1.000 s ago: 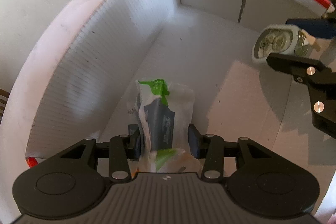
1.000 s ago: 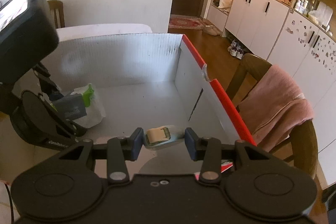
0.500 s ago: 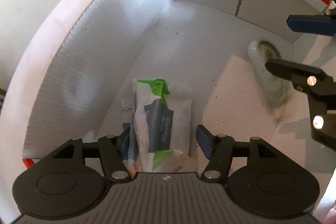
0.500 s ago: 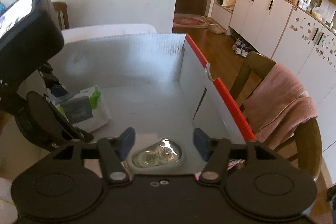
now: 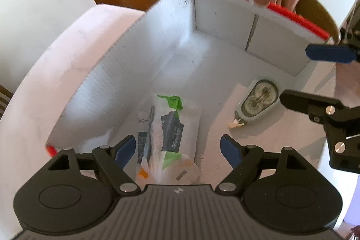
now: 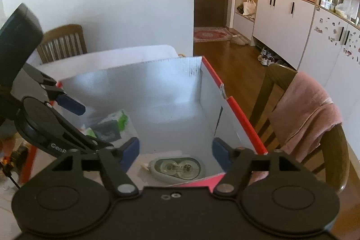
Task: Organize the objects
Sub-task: 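Open the right tool to drop the tape while the left tool releases the wipes into the box, then withdraw both tools from the box back toward the turntable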
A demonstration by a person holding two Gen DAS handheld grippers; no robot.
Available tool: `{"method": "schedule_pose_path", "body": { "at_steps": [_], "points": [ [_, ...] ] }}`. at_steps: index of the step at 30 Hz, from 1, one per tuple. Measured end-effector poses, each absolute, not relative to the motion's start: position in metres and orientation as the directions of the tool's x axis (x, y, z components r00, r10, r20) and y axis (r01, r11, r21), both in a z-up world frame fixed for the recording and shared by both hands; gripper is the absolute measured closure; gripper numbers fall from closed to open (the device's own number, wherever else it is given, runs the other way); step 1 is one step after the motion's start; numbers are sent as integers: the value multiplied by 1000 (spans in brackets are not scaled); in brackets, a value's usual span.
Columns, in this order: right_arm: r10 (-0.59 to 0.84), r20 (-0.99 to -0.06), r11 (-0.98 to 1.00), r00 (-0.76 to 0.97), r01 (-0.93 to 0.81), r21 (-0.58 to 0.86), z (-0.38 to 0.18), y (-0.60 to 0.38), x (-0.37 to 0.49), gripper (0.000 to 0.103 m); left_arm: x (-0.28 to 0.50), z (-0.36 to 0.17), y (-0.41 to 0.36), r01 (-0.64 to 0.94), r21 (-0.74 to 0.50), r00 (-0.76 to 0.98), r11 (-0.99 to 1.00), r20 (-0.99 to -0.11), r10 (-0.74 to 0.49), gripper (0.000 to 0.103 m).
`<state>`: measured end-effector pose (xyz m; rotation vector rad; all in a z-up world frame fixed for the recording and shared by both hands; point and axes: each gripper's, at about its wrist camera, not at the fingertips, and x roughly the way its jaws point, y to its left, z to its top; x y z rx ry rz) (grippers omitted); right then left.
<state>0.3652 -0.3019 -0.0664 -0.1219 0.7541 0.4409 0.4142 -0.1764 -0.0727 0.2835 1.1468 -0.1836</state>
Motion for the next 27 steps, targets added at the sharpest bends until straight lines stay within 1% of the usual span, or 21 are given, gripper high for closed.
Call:
{"method": "schedule_pose_path", "body": {
  "at_steps": [2, 5, 10, 12, 13, 14, 16, 20, 24, 26, 27],
  "points": [
    [363, -674, 897, 643, -436, 68, -62, -304, 361, 29, 413, -69, -173, 271, 114, 425, 956, -905, -12, 20],
    [384, -663, 892, 643, -443, 87, -55, -307, 354, 29, 403, -58, -168, 253, 78, 455, 964, -889, -47, 15],
    [404, -644, 887, 649, -451, 101, -44, -311, 337, 27, 381, -39, -154, 225, 12, 507, 974, -856, -106, 13],
    [408, -640, 887, 651, -449, 109, -41, -311, 329, 25, 373, -34, -148, 218, -19, 530, 976, -837, -135, 13],
    [407, -639, 888, 652, -445, 111, -39, -310, 325, 21, 366, -30, -144, 218, -36, 542, 975, -826, -152, 13],
    [406, -636, 890, 656, -441, 112, -37, -309, 319, 20, 359, -24, -140, 219, -52, 554, 974, -815, -168, 13],
    [399, -634, 895, 663, -431, 112, -33, -305, 309, 19, 344, -16, -132, 229, -77, 575, 970, -794, -198, 13],
    [393, -629, 903, 671, -412, 125, -27, -294, 288, 17, 313, -4, -116, 252, -87, 617, 964, -753, -230, 13],
    [404, -623, 904, 670, -396, 161, -23, -280, 265, 15, 282, 4, -93, 259, -79, 652, 963, -721, -235, 13],
    [418, -616, 900, 668, -397, 181, -21, -272, 255, 9, 268, 7, -81, 259, -74, 666, 963, -708, -234, 13],
    [427, -609, 897, 668, -400, 190, -20, -266, 248, 8, 261, 8, -74, 257, -72, 674, 964, -701, -232, 13]
  ]
}}
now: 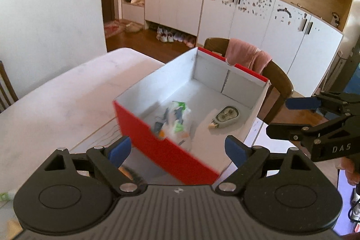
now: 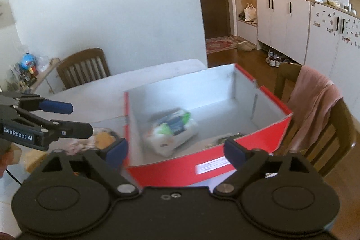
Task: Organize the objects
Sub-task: 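Withdraw both tools from the box back toward the turntable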
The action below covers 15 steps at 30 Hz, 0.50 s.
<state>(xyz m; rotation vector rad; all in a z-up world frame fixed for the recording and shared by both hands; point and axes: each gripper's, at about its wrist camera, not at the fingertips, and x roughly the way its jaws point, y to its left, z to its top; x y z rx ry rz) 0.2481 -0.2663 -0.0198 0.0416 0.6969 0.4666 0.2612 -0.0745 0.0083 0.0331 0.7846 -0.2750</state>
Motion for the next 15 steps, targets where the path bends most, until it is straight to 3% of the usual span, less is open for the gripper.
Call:
{"method": "schedule_pose_path", "body": {
  "at_steps": [5, 15],
  "points": [
    [470, -586, 875, 660, -437, 210, -14, -236, 223, 1, 218, 14, -37, 246, -58, 708, 968, -671, -220, 13],
    [502, -605, 849, 618, -486, 208, -26, -160, 192, 1, 146, 1, 43, 125, -57, 745, 991, -654, -132, 13]
  ]
}}
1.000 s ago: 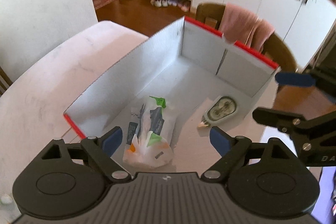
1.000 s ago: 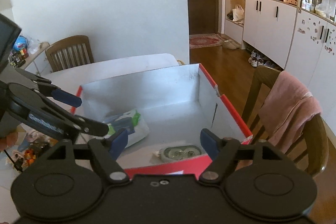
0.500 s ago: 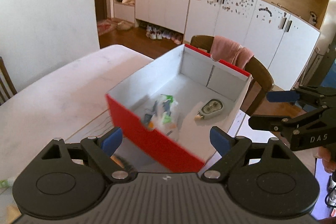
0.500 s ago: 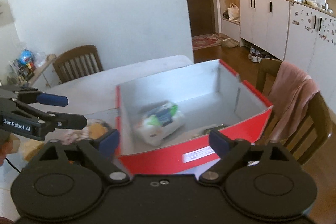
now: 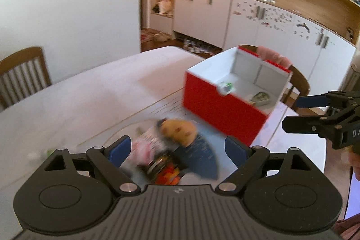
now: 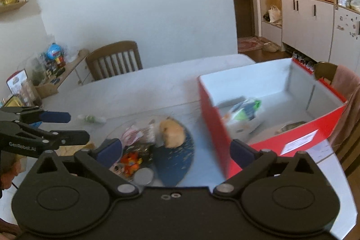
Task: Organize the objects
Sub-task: 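Withdraw both tools from the box back toward the turntable, then grasp the bagged bread slice with the left tool while the right tool grasps the silver tin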
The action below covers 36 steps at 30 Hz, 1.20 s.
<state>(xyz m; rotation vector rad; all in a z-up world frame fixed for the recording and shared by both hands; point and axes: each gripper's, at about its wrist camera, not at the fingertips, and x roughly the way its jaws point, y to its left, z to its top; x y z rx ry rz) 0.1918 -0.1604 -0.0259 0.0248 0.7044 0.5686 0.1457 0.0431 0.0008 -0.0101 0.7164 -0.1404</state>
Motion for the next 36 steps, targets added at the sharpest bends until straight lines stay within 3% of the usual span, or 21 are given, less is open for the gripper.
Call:
{"method": "schedule_pose_path", "body": {
  "at_steps": [7, 9, 23, 31, 36],
  "points": [
    [484, -659, 844, 576, -506, 177, -47, -119, 182, 1, 113, -27, 101, 10, -84, 744, 996, -666, -64, 12],
    [475, -672, 843, 568, -512, 164, -53, -112, 182, 1, 109, -36, 117, -13, -88, 732, 996, -679, -51, 0],
    [379, -765, 855, 521, -513, 75, -104, -77, 198, 2, 123, -97, 196, -90, 20, 682, 996, -727, 77, 0],
    [342, -806, 842, 483, -538, 35, -129, -57, 204, 2, 144, -125, 210, -63, 51, 620, 997, -781, 79, 0],
    [323, -814, 840, 482, -543, 11, -137, -49, 208, 8, 148, -134, 215, -62, 46, 607, 997, -791, 74, 0]
  ]
}}
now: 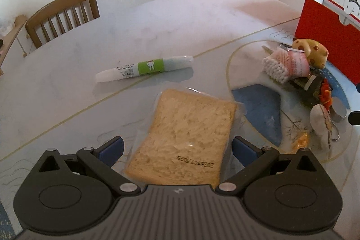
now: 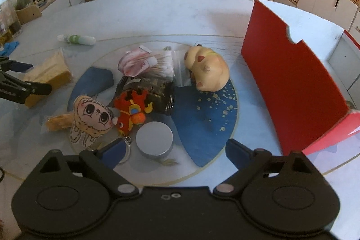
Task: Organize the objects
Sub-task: 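Grasp the bagged bread slice with the left tool while the right tool grasps the silver tin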
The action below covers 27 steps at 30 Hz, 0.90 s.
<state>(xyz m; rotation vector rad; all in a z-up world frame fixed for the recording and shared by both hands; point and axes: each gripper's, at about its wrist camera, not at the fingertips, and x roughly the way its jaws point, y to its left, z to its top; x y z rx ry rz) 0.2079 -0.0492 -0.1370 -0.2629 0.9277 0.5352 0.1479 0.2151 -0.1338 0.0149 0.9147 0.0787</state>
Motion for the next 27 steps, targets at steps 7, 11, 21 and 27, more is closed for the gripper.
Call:
{"method": "schedule_pose_path", "body": {
  "at_steps": [7, 11, 21, 27],
  "points": [
    [319, -822, 833, 472, -553, 6, -148, -39, 210, 23, 148, -141, 219, -76, 4, 603, 997, -796, 49, 0],
    [325, -817, 835, 476, -551, 11, -149, -39, 210, 29, 146, -143, 218, -91, 7, 614, 996, -787, 61, 0],
    [337, -808, 828, 483, -561, 10, -147, -38, 207, 63, 141, -140, 208, -96, 40, 642, 995, -761, 92, 16],
    [348, -800, 841, 489, -540, 36, -142, -47, 205, 65, 136, -136, 206, -121, 29, 645, 992, -757, 101, 22]
  ]
}}
